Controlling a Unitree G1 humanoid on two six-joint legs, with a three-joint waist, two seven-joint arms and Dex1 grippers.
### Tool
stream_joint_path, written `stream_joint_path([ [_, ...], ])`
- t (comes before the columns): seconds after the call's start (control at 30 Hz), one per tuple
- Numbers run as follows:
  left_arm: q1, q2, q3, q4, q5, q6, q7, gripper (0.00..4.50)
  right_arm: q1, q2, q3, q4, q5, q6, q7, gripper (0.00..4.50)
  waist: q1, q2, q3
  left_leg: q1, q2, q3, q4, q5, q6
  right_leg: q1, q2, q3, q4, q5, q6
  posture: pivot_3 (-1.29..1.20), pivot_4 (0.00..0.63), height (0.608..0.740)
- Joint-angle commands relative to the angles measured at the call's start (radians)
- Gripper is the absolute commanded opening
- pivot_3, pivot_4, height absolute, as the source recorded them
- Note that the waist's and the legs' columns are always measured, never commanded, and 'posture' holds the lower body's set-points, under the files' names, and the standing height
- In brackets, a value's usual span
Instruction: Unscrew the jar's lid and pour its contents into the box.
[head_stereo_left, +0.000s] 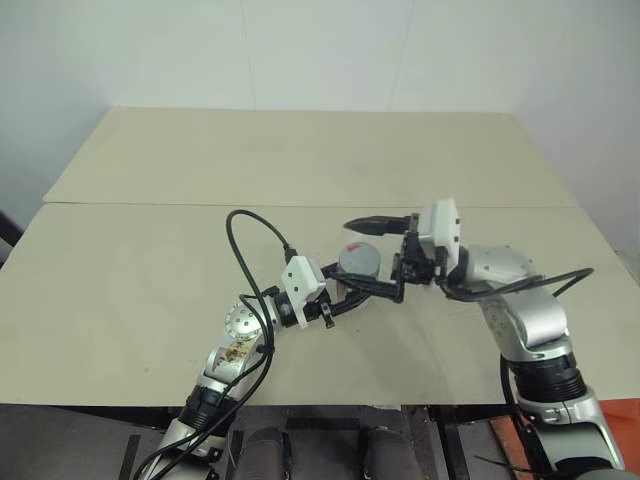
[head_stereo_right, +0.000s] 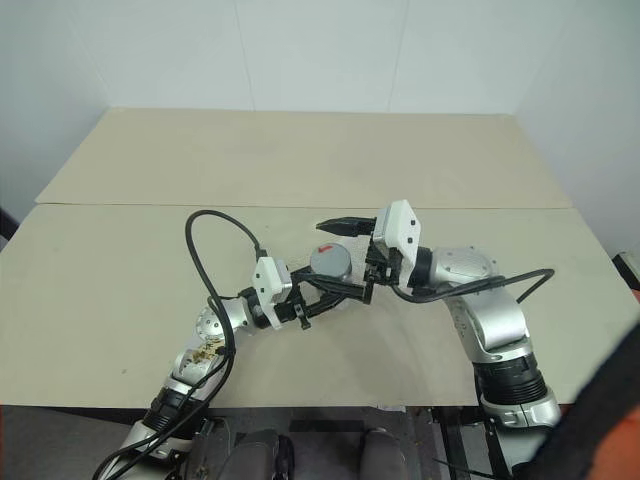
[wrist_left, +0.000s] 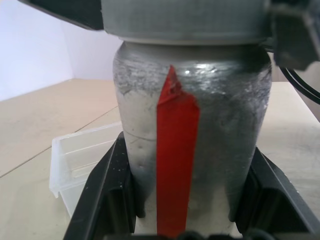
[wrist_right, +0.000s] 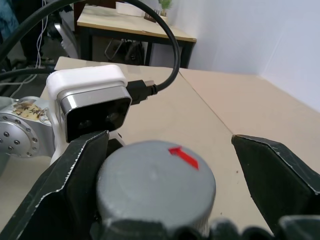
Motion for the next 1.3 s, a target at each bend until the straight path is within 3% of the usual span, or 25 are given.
stream_joint_path([
  [0.03, 0.005, -0.002, -0.005, -0.011, -0.003, -0.03, -0.004, 2.02, 0.008, -0.022, -0.061, -0.038, 0.033, 0.025, -0.018, 4.49, -0.001, 0.0, 0.0, 0.0, 0.0, 0.0, 0.0, 0.0, 0.0, 0.0, 0.0, 0.0, 0.0, 0.0, 0.0, 0.0, 0.15, 0.74],
  [1.0, -0.001, 0.015, -0.009, -0.002, -0.005, -0.036, -0.021, 2.02, 0.094, -0.111, -0.154, -0.009, 0.033, -0.039, 0.016, 4.49, -0.001, 0.0, 0.0, 0.0, 0.0, 0.0, 0.0, 0.0, 0.0, 0.0, 0.0, 0.0, 0.0, 0.0, 0.0, 0.0, 0.15, 0.74],
  [1.3, 0.0, 0.01, -0.012, 0.002, -0.004, -0.043, -0.022, 2.02, 0.132, -0.159, -0.181, -0.052, 0.087, -0.023, 0.094, 4.49, -0.001, 0.0, 0.0, 0.0, 0.0, 0.0, 0.0, 0.0, 0.0, 0.0, 0.0, 0.0, 0.0, 0.0, 0.0, 0.0, 0.15, 0.74],
])
